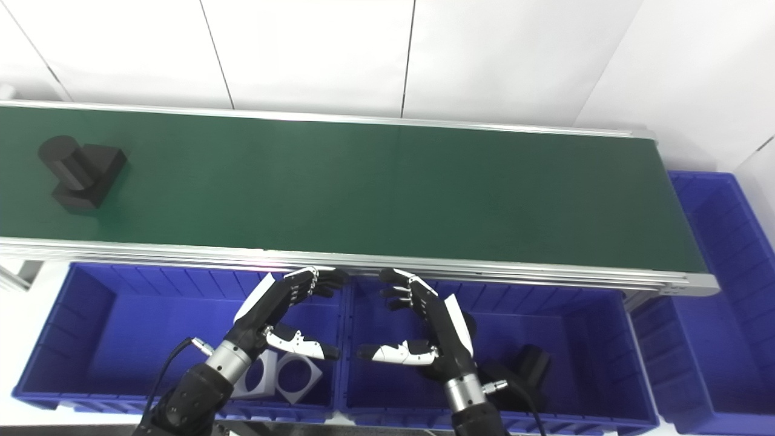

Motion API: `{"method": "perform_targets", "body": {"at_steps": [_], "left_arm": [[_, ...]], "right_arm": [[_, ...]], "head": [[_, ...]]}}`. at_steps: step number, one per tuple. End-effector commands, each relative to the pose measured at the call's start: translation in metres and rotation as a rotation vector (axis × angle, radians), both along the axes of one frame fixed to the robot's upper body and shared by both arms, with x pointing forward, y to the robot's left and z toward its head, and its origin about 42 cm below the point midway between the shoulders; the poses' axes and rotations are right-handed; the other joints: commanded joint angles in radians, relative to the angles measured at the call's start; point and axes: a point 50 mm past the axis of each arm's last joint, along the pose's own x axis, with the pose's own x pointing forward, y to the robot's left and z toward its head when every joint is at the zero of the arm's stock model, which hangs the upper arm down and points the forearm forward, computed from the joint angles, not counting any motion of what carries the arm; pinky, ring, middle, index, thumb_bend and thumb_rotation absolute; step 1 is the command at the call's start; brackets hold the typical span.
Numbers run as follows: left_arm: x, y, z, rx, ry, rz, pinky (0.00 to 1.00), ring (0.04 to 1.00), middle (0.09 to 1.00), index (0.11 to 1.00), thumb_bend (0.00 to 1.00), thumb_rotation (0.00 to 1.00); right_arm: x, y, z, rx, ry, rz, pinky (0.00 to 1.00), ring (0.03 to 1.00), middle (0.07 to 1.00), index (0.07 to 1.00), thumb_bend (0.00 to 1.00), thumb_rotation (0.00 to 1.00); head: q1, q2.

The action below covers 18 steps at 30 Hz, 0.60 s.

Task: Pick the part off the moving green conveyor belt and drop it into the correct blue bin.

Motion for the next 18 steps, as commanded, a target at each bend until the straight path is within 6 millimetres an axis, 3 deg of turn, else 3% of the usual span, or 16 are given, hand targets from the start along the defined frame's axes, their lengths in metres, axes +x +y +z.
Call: {"method": "perform_targets", "body": {"at_steps": [1,18], "left_arm": [[0.0091,-0.0025,0.0113,-0.032,-0.069,0.001,0.73,0.773,0.77,0.735,1.0,0.2],[0.0099,-0.0024,0.011,-0.029,-0.07,0.004,0.72,0.762,0.763,0.731,1.0,0.22]], "right_arm": [[0.0069,0.0046,0.0067,0.013,-0.03,-0.005,0.63,0.716,0.791,0.76,0.95,0.26],[0.0075,0.0046,0.0043,0.015,-0.02,-0.006,0.64,0.719,0.801,0.761,0.95,0.26]], "head": [[0.001,0.0],[-0.001,-0.014]]}}
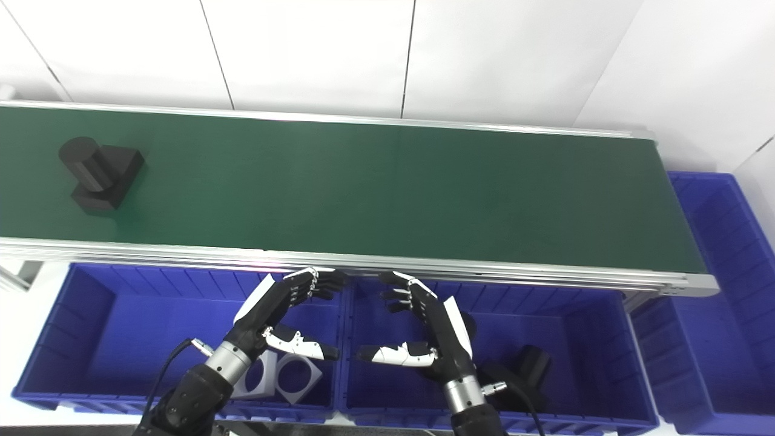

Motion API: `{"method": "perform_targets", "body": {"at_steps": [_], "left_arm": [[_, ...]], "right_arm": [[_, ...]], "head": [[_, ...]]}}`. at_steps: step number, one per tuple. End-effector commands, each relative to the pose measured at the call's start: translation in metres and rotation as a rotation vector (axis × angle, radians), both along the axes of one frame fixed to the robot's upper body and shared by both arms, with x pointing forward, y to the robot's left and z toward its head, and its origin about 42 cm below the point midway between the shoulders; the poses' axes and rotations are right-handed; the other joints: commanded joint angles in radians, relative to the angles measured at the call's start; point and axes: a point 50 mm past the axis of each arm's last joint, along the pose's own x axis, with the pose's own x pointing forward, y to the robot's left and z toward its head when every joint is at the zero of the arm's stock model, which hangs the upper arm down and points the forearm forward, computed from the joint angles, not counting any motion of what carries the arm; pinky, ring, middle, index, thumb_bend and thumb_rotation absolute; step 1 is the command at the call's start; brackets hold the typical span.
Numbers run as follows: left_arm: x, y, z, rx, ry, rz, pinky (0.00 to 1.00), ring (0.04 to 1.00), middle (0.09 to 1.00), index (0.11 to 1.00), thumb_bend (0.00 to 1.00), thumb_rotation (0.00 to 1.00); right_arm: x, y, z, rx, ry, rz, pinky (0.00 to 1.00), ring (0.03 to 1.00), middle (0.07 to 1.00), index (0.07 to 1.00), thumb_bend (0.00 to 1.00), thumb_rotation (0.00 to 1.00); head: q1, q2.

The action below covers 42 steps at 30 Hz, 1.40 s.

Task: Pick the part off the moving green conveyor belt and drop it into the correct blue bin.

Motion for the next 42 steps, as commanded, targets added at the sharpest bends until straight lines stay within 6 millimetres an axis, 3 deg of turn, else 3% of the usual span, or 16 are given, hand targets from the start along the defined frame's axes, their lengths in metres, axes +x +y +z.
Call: {"method": "perform_targets", "body": {"at_steps": [1,22,26,36,42], "left_arm": [[0.01,-0.003,0.012,-0.033,-0.071,0.003,0.73,0.763,0.764,0.733,1.0,0.21],[0.01,-0.003,0.009,-0.036,-0.059,0.001,0.73,0.769,0.766,0.733,1.0,0.2],[0.011,-0.004,0.005,-0.026,-0.048,0.0,0.73,0.764,0.758,0.73,1.0,0.21],[0.012,-0.018,-0.012,0.035,-0.012,-0.001,0.7,0.727,0.741,0.732,1.0,0.22],[0.013,-0.025,-0.021,0.052,0.012,0.005,0.71,0.732,0.747,0.735,1.0,0.22]], "right_arm": [[0.008,0.005,0.008,0.016,-0.035,-0.003,0.64,0.718,0.802,0.761,0.95,0.26],[0.009,0.005,0.006,0.012,-0.028,-0.004,0.64,0.718,0.802,0.76,0.95,0.25],[0.009,0.003,0.002,0.006,-0.014,-0.005,0.64,0.717,0.801,0.762,0.95,0.25],[0.01,-0.009,-0.013,-0.016,0.044,-0.01,0.64,0.733,0.811,0.77,0.93,0.25],[0.014,-0.015,-0.02,-0.025,0.073,-0.014,0.65,0.732,0.805,0.767,0.95,0.26]], "head": [[0.002,0.0],[0.008,-0.019],[0.036,-0.047],[0.145,-0.177],[0.186,-0.225]]}}
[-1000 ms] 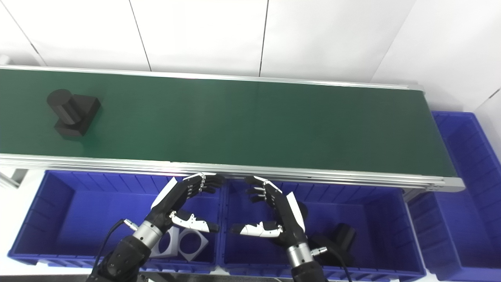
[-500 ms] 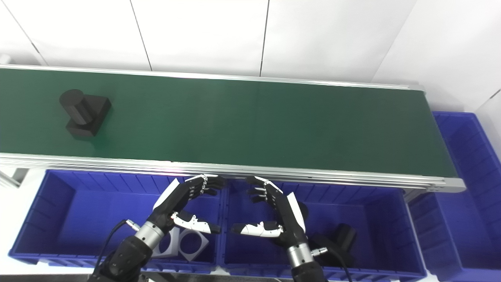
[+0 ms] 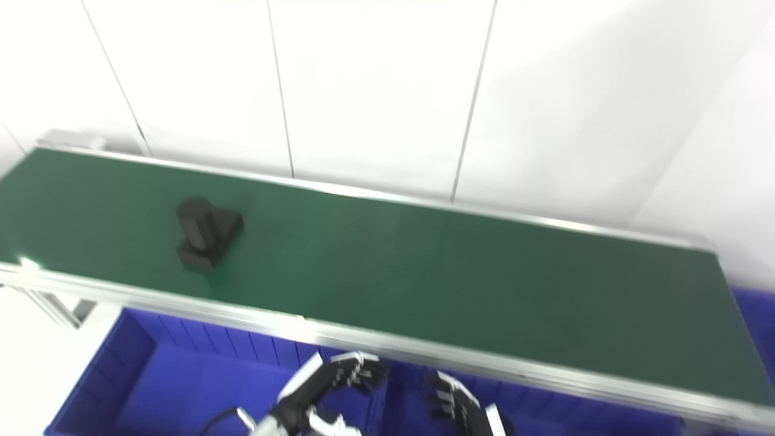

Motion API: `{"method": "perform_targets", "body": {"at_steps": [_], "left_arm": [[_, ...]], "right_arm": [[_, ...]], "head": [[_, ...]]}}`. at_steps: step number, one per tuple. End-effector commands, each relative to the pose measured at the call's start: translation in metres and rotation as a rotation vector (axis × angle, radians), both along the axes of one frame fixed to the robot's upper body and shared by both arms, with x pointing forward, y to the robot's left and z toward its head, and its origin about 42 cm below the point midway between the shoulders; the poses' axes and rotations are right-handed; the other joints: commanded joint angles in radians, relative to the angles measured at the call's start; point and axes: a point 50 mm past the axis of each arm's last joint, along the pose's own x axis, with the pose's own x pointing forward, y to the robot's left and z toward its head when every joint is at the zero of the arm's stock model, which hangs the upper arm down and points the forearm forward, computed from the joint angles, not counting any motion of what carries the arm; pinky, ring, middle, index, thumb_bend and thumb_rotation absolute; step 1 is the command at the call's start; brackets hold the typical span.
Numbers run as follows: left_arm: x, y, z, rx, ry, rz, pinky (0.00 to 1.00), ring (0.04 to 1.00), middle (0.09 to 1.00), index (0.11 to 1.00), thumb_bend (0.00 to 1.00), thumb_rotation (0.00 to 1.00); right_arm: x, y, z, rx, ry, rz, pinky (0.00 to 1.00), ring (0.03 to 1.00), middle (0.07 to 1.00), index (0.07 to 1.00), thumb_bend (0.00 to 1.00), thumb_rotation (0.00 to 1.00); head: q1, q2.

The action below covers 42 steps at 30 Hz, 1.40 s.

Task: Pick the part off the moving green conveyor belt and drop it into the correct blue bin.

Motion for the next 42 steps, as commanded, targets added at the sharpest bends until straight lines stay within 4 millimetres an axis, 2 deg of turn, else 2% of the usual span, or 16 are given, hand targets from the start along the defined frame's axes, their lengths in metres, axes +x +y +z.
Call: {"method": "perform_targets", "body": {"at_steps": [1,9,22,29,37,42], "left_arm": [[0.008,-0.006,0.005,-0.004,-0.043,-0.013,0.71,0.738,0.75,0.735,1.0,0.23],[0.01,-0.011,0.002,0.005,-0.037,-0.009,0.72,0.747,0.753,0.738,1.0,0.24],[0.009,-0.014,0.002,-0.002,-0.036,-0.008,0.71,0.745,0.748,0.738,1.0,0.27],[0.01,-0.015,0.002,-0.001,-0.035,-0.005,0.72,0.748,0.753,0.74,1.0,0.27],[0.014,-0.017,0.0,-0.003,-0.027,-0.002,0.73,0.755,0.757,0.742,1.0,0.27],[0.015,-0.018,0.0,-0.009,-0.018,-0.001,0.71,0.758,0.765,0.749,1.0,0.27]], "right_arm": [[0.01,0.001,0.006,0.018,-0.024,-0.002,0.65,0.733,0.806,0.767,0.95,0.26],[0.013,-0.003,0.004,0.014,-0.017,0.0,0.65,0.733,0.804,0.769,0.95,0.26],[0.013,-0.005,0.01,0.032,-0.035,-0.01,0.64,0.723,0.794,0.759,0.96,0.24],[0.016,-0.003,0.038,0.105,-0.127,0.013,0.64,0.696,0.781,0.754,0.97,0.24],[0.028,0.004,0.094,0.237,-0.315,0.045,0.63,0.683,0.759,0.75,0.97,0.22],[0.039,0.009,0.127,0.315,-0.424,0.076,0.58,0.696,0.77,0.757,0.96,0.2]], "head": [[0.002,-0.001],[0.029,-0.007],[0.035,-0.007],[0.03,-0.011],[0.016,-0.017],[0.012,-0.018]]}}
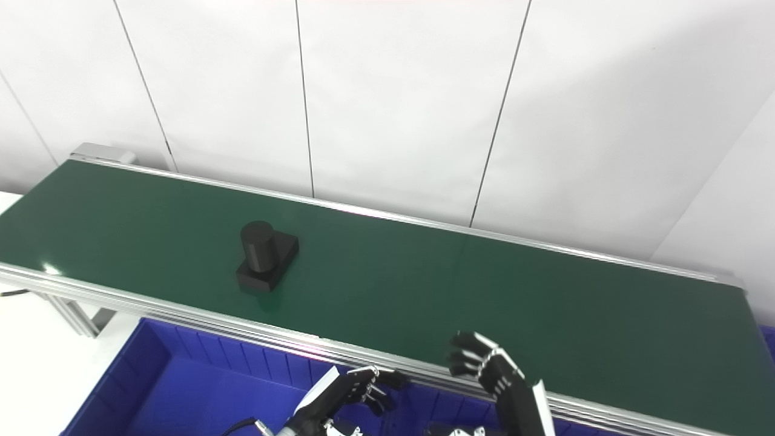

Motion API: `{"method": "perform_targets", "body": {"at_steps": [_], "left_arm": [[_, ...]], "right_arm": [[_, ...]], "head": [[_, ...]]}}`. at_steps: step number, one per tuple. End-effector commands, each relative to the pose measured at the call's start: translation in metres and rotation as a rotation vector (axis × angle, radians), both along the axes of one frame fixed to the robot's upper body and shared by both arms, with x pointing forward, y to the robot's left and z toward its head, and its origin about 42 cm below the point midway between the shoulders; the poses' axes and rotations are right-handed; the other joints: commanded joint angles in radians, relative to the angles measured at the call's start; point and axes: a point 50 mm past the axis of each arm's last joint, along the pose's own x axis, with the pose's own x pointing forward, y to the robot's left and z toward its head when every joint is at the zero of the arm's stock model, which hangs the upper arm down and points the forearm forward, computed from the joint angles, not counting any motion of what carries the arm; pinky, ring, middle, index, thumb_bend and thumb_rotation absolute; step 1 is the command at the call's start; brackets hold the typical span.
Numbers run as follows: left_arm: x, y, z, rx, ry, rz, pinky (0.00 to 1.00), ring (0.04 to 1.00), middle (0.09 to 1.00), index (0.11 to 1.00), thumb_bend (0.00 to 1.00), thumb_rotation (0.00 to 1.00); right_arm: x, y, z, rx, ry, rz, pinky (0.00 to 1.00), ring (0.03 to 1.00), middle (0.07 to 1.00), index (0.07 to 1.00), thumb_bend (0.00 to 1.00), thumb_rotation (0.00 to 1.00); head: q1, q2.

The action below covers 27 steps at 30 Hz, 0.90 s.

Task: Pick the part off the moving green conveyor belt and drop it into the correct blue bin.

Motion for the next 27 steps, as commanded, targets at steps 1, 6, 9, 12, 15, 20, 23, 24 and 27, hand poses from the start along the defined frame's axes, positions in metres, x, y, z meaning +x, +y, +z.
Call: {"method": "perform_targets", "body": {"at_steps": [1,6,9,12,15,20,23,24,27], "left_arm": [[0.006,-0.009,0.003,-0.009,-0.011,-0.03,0.72,0.76,0.768,0.75,1.0,0.28],[0.009,-0.009,0.003,-0.003,-0.011,-0.031,0.72,0.759,0.766,0.753,1.0,0.28],[0.01,-0.01,0.003,-0.003,-0.009,-0.03,0.72,0.758,0.764,0.75,1.0,0.28],[0.011,-0.01,0.002,0.002,-0.009,-0.029,0.71,0.753,0.761,0.747,1.0,0.28],[0.011,-0.011,0.002,0.007,-0.014,-0.027,0.7,0.745,0.76,0.744,1.0,0.28],[0.013,-0.013,0.002,0.017,-0.017,-0.025,0.68,0.73,0.753,0.742,1.0,0.26],[0.014,-0.014,0.002,0.016,-0.015,-0.024,0.7,0.741,0.758,0.742,1.0,0.27],[0.014,-0.014,0.001,0.013,-0.012,-0.023,0.7,0.743,0.758,0.743,1.0,0.27],[0.015,-0.015,0.001,0.01,-0.009,-0.021,0.69,0.74,0.756,0.74,1.0,0.25]], "right_arm": [[0.014,0.004,0.026,0.051,-0.099,0.022,0.58,0.696,0.771,0.758,0.96,0.2],[0.027,0.006,0.045,0.057,-0.157,0.03,0.57,0.693,0.773,0.766,0.94,0.21],[0.04,0.007,0.047,0.042,-0.178,0.014,0.58,0.704,0.776,0.778,0.93,0.2],[0.049,0.008,0.048,0.033,-0.181,0.007,0.6,0.722,0.782,0.782,0.92,0.19],[0.061,0.011,0.047,0.028,-0.176,0.006,0.61,0.723,0.783,0.789,0.91,0.17],[0.085,0.018,0.047,0.044,-0.163,0.021,0.63,0.726,0.784,0.8,0.89,0.13],[0.1,0.022,0.048,0.026,-0.16,0.013,0.62,0.714,0.77,0.794,0.9,0.15],[0.106,0.024,0.048,0.02,-0.155,0.011,0.61,0.712,0.768,0.794,0.9,0.15],[0.12,0.027,0.048,0.012,-0.139,0.01,0.6,0.709,0.78,0.791,0.91,0.17]], "head": [[-0.002,-0.002],[-0.007,-0.009],[-0.006,-0.016],[-0.005,-0.024],[-0.005,-0.027],[-0.006,-0.032],[-0.004,-0.034],[-0.003,-0.035],[-0.002,-0.037]]}}
